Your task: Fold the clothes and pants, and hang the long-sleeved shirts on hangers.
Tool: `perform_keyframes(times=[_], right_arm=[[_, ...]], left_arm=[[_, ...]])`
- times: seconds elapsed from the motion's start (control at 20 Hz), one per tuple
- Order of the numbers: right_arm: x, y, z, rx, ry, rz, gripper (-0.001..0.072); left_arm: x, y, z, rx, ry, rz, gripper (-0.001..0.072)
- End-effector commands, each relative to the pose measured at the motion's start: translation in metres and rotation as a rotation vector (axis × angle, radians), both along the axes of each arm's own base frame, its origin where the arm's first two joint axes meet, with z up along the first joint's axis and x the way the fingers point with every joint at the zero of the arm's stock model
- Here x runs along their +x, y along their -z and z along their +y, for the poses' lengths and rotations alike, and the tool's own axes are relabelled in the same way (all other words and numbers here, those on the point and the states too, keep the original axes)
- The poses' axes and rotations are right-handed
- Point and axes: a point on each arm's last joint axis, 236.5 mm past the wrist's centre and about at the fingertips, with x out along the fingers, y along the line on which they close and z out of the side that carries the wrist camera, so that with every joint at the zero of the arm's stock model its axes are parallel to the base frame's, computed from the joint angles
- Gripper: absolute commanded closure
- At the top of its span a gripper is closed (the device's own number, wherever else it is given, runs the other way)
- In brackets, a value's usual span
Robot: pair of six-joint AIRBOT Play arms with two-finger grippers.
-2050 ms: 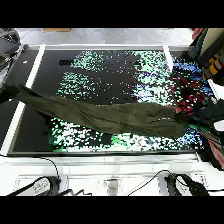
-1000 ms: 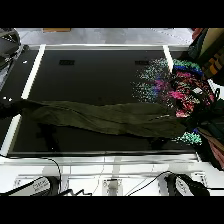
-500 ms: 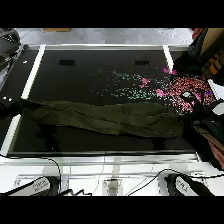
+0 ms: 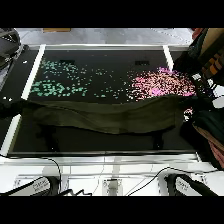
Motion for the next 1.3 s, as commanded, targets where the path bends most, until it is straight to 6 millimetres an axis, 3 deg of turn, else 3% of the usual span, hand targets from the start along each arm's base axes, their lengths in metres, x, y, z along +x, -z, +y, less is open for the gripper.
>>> perform_keyframes(times=[0.0,0.05,0.1,0.15,0.2,0.25,0.35,0.45,0.5,0.55,0.6,0.75,0.8,0.85,0.9,1.0,1.1,1.25], right_arm=[[0.034,0.038,-0.012,0.131,0.171,-0.020,0.0683],[0.040,0.058,-0.016,0.178,0.235,-0.001,0.0682],[0.043,0.073,-0.019,0.223,0.298,0.017,0.0624],[0.044,0.085,-0.021,0.267,0.361,0.034,0.0351],[0.044,0.090,-0.022,0.302,0.406,0.043,0.0140],[0.044,0.091,-0.022,0.318,0.427,0.048,0.0085],[0.043,0.080,-0.023,0.293,0.411,0.031,0.0086],[0.047,0.054,-0.023,0.275,0.389,-0.015,0.0088],[0.049,0.041,-0.015,0.276,0.361,-0.022,0.0091],[0.053,0.028,0.002,0.284,0.317,-0.018,0.0101],[0.058,0.017,0.021,0.294,0.269,-0.016,0.0154],[0.091,-0.031,0.099,0.364,0.143,-0.141,0.0577],[0.101,-0.048,0.127,0.395,0.115,-0.205,0.0683],[0.107,-0.062,0.152,0.417,0.091,-0.258,0.0682],[0.109,-0.071,0.176,0.430,0.059,-0.295,0.0682],[0.103,-0.073,0.217,0.439,-0.014,-0.300,0.0682],[0.094,-0.064,0.242,0.415,-0.076,-0.269,0.0682],[0.088,-0.054,0.248,0.371,-0.115,-0.241,0.0682]], left_arm=[[-0.001,0.001,0.000,-0.014,-0.015,0.001,0.0687],[-0.001,0.001,0.000,-0.015,-0.014,0.002,0.0687],[-0.001,0.001,-0.001,-0.020,-0.018,0.002,0.0687],[-0.002,0.001,-0.002,-0.029,-0.026,0.003,0.0687],[-0.002,0.001,-0.003,-0.035,-0.026,0.006,0.0687],[-0.003,-0.001,-0.004,-0.037,-0.023,0.008,0.0687],[0.000,-0.014,-0.006,-0.044,-0.029,-0.031,0.0673],[0.008,-0.045,-0.003,-0.016,-0.032,-0.096,0.0570],[0.013,-0.068,-0.001,0.005,-0.031,-0.143,0.0590],[0.020,-0.094,-0.002,0.009,-0.032,-0.203,0.0685],[0.029,-0.126,-0.007,-0.002,-0.032,-0.282,0.0686],[0.045,-0.222,-0.042,-0.061,0.020,-0.506,0.0687],[0.042,-0.243,-0.051,-0.021,0.060,-0.533,0.0687],[0.034,-0.255,-0.054,0.024,0.077,-0.537,0.0687],[0.025,-0.256,-0.054,0.064,0.087,-0.510,0.0687],[-0.006,-0.230,-0.032,0.130,0.052,-0.348,0.0689],[-0.052,-0.178,-0.003,0.103,-0.023,-0.116,0.0691],[-0.107,-0.102,0.017,-0.082,-0.179,0.002,0.0691]])
